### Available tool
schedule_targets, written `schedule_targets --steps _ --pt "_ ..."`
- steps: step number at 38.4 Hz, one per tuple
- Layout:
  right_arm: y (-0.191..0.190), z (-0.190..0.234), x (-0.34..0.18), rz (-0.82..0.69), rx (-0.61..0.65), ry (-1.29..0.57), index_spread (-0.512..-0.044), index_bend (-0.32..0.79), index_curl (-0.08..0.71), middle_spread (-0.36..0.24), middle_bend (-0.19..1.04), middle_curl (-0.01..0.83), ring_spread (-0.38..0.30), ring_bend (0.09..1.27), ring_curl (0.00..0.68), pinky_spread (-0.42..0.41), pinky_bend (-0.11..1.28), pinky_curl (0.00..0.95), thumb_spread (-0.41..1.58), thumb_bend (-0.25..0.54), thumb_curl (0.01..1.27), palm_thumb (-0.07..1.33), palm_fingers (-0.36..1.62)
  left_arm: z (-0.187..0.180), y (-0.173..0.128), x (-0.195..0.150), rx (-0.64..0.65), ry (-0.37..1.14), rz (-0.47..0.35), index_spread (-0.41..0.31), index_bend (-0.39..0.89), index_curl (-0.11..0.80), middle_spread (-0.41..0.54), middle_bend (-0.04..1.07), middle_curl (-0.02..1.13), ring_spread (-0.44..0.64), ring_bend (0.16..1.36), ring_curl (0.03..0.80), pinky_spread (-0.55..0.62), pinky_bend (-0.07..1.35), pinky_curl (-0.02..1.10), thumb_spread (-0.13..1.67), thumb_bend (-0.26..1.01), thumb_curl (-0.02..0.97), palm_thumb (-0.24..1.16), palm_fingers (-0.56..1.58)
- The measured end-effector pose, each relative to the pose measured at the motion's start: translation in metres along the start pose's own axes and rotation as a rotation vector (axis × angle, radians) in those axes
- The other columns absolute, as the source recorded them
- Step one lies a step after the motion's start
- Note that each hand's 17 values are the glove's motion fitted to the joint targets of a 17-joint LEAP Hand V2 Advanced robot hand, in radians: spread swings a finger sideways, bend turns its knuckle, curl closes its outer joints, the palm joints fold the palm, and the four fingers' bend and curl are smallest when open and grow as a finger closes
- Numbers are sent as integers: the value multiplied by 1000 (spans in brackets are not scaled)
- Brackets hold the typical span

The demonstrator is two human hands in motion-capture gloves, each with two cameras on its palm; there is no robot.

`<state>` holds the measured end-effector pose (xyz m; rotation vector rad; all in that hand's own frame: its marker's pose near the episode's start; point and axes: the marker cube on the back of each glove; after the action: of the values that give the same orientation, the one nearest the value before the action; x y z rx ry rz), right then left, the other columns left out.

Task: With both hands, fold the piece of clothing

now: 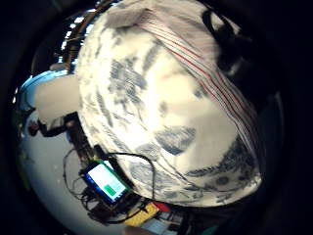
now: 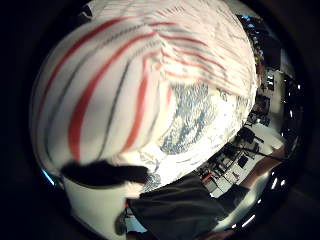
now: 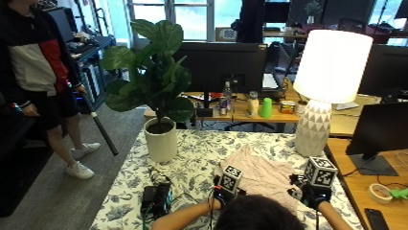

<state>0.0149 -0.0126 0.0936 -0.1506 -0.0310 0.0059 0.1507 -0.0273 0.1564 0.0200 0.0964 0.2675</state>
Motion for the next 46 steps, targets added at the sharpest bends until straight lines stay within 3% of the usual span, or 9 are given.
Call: schedule_targets --steps 7,12,17,22,27,28,31,36,46 --pt "-22 47 -15 -47 -85 3 -262 133 279 -3 243 369 68 326 322 231 280 322 1365 186 185 519 566 29 -58 -30 18 -235 -132 -74 144 269 24 173 228 96 651 263 -96 712 361 1199 165 253 377 705" --pt "-29 84 -29 -60 -189 44 -257 142 282 -2 218 371 68 320 326 235 299 331 1320 203 226 617 571 41 -87 -39 64 -300 -115 -178 186 306 -120 189 271 -132 584 278 -272 746 388 1237 197 269 474 991" --pt "-28 104 -44 -73 -209 106 -262 118 280 -1 160 359 64 327 334 234 383 356 1256 216 274 721 576 17 -78 -31 113 -252 -61 -242 201 345 -208 249 333 -260 513 299 -361 761 417 1224 220 289 579 1198" --pt "-49 122 -38 -31 -191 131 -273 72 251 -17 156 347 7 426 361 147 486 381 1191 203 317 782 655 -13 -48 -34 45 -275 -109 -274 194 371 -259 256 368 -320 492 321 -410 764 431 1215 206 290 618 1233" --pt "-70 124 -29 16 -90 43 -275 120 250 -55 194 359 -71 469 375 21 529 386 1120 196 356 858 837 -26 -60 -23 184 -168 -36 -295 186 390 -286 247 390 -352 481 336 -435 769 437 1198 182 287 641 1251" --pt "-77 126 -26 31 -74 12 -278 101 244 -57 186 358 -75 464 372 16 527 381 1117 186 358 855 802 -26 -57 -27 155 -179 -62 -297 187 393 -290 244 394 -356 480 340 -439 767 438 1197 178 286 645 1248" --pt "-88 127 -16 68 -58 -79 -258 186 278 -91 213 374 -126 446 368 -115 514 370 1031 207 396 959 1082 -16 -43 -40 -37 -202 -167 -306 186 402 -300 239 404 -366 476 348 -449 768 440 1187 158 282 648 1257" --pt "-70 114 -15 38 -73 -105 -235 148 316 -123 265 416 -172 511 417 -229 522 395 929 176 435 1000 1239 2 -59 -50 -24 -175 -146 -308 156 405 -314 242 419 -378 483 362 -460 770 442 1173 128 276 658 1258" --pt "-9 63 -33 -55 -59 -61 -227 138 330 -159 296 451 -218 594 456 -304 588 417 903 155 476 1085 1283 -60 11 -30 -1 -246 -72 -284 126 377 -324 271 448 -387 534 392 -449 751 442 1173 66 264 654 1218"
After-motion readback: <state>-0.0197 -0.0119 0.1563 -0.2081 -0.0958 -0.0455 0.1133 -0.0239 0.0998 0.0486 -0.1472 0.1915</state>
